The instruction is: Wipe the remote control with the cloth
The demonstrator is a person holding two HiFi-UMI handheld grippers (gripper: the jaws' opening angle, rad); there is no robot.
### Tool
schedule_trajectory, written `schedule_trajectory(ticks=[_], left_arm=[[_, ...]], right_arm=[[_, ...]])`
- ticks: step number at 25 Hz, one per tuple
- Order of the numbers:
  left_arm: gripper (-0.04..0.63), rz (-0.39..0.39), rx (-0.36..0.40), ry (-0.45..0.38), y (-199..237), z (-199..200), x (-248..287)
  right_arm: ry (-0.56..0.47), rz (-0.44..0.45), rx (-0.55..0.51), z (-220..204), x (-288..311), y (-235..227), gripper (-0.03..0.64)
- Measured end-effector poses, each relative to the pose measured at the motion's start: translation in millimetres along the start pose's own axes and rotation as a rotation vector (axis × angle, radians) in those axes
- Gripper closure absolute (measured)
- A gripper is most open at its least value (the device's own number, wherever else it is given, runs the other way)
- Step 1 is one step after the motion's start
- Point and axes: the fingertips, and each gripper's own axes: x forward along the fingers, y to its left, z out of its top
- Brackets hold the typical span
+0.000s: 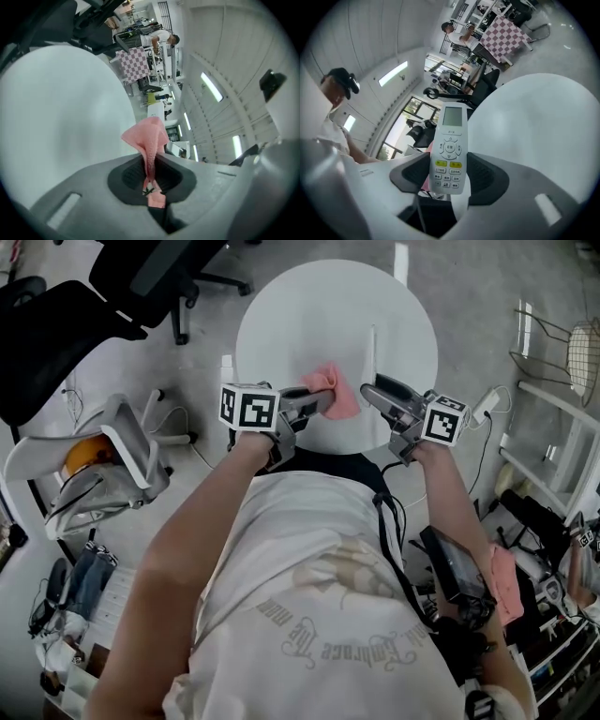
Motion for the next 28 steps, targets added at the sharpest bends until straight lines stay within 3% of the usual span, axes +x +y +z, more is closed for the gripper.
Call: schedule_trajectory(ticks=[4,7,16,21,28], left_arm=[[0.575,-0.133,-0.016,0.014,-21.5,-0.2,8.5],[0.575,-0.166,0.006,0.036,-28.6,2.2,11.6],[0.574,-0.095,0.134,0.070,-30.5,7.2,14.0],[0.574,-0.049,0.184,0.022,-27.7,25.5,13.0],[0.574,-0.056,0.231,-0.045,-35.0,65.2,7.7]], right_arm=[[-0.070,0.146,0.024,13.5,4.2,24.9,0.362],[-0.105,0.228,0.045,21.3,8.9,35.8,0.362],[-0.129,0.300,0.097,19.2,13.4,45.0,0.362],[-0.120,0.324,0.101,17.0,15.4,49.2,0.362],[-0.046,0.340,0.077,2.9,21.4,56.0,0.362]])
